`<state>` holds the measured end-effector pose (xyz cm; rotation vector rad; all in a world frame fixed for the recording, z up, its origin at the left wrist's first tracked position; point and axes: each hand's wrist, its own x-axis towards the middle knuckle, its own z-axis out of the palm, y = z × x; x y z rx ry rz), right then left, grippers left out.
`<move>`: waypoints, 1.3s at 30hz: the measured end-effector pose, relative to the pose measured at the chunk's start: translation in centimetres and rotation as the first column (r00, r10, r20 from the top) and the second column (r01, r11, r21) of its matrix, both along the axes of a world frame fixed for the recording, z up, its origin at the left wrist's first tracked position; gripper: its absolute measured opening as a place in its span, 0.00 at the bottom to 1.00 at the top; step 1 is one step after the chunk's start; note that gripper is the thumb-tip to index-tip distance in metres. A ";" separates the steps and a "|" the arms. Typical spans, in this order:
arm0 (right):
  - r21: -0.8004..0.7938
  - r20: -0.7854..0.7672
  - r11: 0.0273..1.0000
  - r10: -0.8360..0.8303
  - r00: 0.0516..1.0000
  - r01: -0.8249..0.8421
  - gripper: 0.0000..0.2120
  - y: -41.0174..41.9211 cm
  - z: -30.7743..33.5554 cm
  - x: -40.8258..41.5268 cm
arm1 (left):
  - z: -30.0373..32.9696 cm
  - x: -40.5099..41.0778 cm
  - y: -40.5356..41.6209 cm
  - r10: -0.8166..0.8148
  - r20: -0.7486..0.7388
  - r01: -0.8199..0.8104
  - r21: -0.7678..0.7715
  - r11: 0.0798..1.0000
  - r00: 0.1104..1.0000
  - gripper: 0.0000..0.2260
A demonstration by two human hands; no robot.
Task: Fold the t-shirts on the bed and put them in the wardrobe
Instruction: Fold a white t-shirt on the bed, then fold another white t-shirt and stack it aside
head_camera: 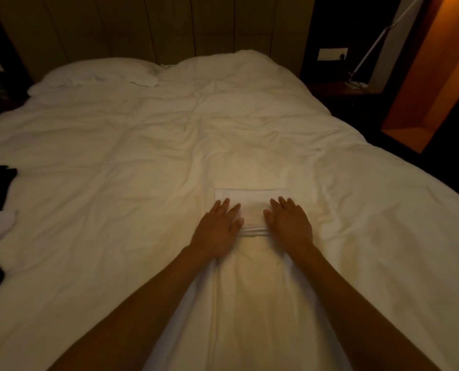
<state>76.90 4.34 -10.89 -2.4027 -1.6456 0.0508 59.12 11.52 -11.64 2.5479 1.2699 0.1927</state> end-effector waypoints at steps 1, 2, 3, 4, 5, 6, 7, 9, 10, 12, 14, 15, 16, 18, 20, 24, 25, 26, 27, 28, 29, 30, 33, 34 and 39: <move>0.034 -0.018 0.999 0.003 1.000 -0.002 0.33 -0.5 0.8 -0.9 | 0.9 -0.6 -0.8 0.041 0.051 -0.042 0.022 0.999 0.998 0.26; 0.071 -0.032 0.997 0.014 0.999 -0.012 0.30 -1.1 1.6 -1.9 | 2.0 -1.3 -1.7 0.074 0.098 -0.080 0.055 0.995 0.992 0.25; 0.112 -0.038 0.993 0.029 0.999 -0.025 0.28 -1.7 2.4 -3.1 | 3.2 -2.2 -2.7 0.097 0.133 -0.109 0.084 0.991 0.986 0.24; 0.151 -0.042 0.988 0.039 0.998 -0.032 0.27 -2.4 3.3 -4.3 | 4.5 -3.2 -3.9 0.122 0.154 -0.139 0.104 0.985 0.981 0.24; 0.184 -0.050 0.982 0.050 0.997 -0.040 0.27 -3.1 4.3 -5.6 | 5.5 -4.2 -4.7 0.141 0.166 -0.162 0.122 0.979 0.976 0.25; 0.214 -0.068 0.976 0.064 0.996 -0.048 0.26 -3.8 5.2 -7.0 | 6.6 -5.5 -5.7 0.160 0.173 -0.185 0.137 0.973 0.972 0.25; 0.237 -0.090 0.970 0.083 0.992 -0.059 0.26 -4.6 6.1 -8.4 | 7.5 -6.9 -6.6 0.182 0.173 -0.209 0.151 0.966 0.968 0.25; 0.273 -0.128 0.959 0.120 0.984 -0.081 0.26 -6.3 7.9 -11.2 | 9.1 -10.0 -8.6 0.226 0.183 -0.260 0.190 0.947 0.957 0.26; 0.290 -0.141 0.952 0.143 0.980 -0.097 0.26 -7.2 8.9 -13.0 | 10.0 -12.0 -9.9 0.251 0.198 -0.290 0.208 0.934 0.948 0.26; 0.317 -0.159 0.943 0.154 0.975 -0.098 0.26 -8.9 10.1 -15.7 | 11.3 -15.1 -11.8 0.285 0.223 -0.334 0.227 0.915 0.932 0.26; 0.329 -0.165 0.938 0.170 0.971 -0.108 0.27 -10.3 11.2 -19.0 | 12.3 -18.9 -13.8 0.325 0.256 -0.384 0.230 0.894 0.910 0.28; 0.330 -0.171 0.936 0.186 0.968 -0.121 0.27 -11.1 11.5 -20.8 | 12.7 -20.8 -14.9 0.343 0.274 -0.407 0.229 0.884 0.898 0.30; 0.331 -0.180 0.934 0.205 0.962 -0.137 0.27 -11.8 11.8 -22.7 | 12.9 -22.8 -15.9 0.362 0.288 -0.430 0.224 0.875 0.887 0.31; 0.328 -0.198 0.929 0.244 0.949 -0.171 0.27 -13.0 12.0 -26.4 | 13.0 -26.8 -17.8 0.408 0.306 -0.482 0.227 0.846 0.860 0.31; 0.318 -0.205 0.924 0.283 0.937 -0.210 0.27 -13.7 12.1 -30.1 | 12.9 -30.5 -19.4 0.453 0.316 -0.530 0.231 0.816 0.834 0.31; 0.289 -0.213 0.904 0.383 0.899 -0.316 0.27 -14.6 11.3 -37.2 | 12.2 -37.7 -21.8 0.521 0.328 -0.593 0.181 0.785 0.788 0.31; 0.281 -0.219 0.896 0.408 0.886 -0.344 0.27 -14.6 11.1 -39.0 | 11.9 -39.5 -22.3 0.537 0.329 -0.609 0.173 0.774 0.776 0.32; 0.273 -0.220 0.888 0.433 0.874 -0.371 0.26 -14.7 10.8 -40.7 | 11.5 -41.3 -22.7 0.560 0.327 -0.629 0.165 0.760 0.761 0.32; 0.263 -0.219 0.879 0.455 0.863 -0.397 0.26 -14.6 10.5 -42.4 | 11.0 -43.0 -23.1 0.587 0.323 -0.653 0.152 0.742 0.743 0.32; 0.254 -0.216 0.871 0.476 0.853 -0.421 0.26 -14.5 10.2 -44.0 | 10.5 -44.7 -23.4 0.615 0.317 -0.676 0.134 0.724 0.722 0.32; 0.244 -0.216 0.863 0.493 0.843 -0.443 0.26 -14.3 9.8 -45.6 | 9.9 -46.4 -23.6 0.641 0.311 -0.697 0.113 0.708 0.702 0.32; 0.235 -0.216 0.855 0.510 0.832 -0.463 0.26 -14.0 9.5 -47.2 | 9.4 -48.0 -23.7 0.665 0.301 -0.715 0.091 0.694 0.684 0.32; 0.203 -0.226 0.827 0.560 0.797 -0.524 0.26 -12.6 8.1 -51.7 | 7.4 -52.5 -23.8 0.716 0.269 -0.751 0.047 0.658 0.644 0.28; 0.194 -0.234 0.818 0.575 0.784 -0.542 0.25 -12.0 7.6 -53.2 | 6.7 -53.9 -23.7 0.730 0.270 -0.764 0.035 0.644 0.628 0.27; 0.146 -0.274 0.779 0.624 0.732 -0.610 0.25 -7.8 4.9 -59.8 | 3.5 -59.9 -21.3 0.792 0.214 -0.813 0.021 0.581 0.572 0.26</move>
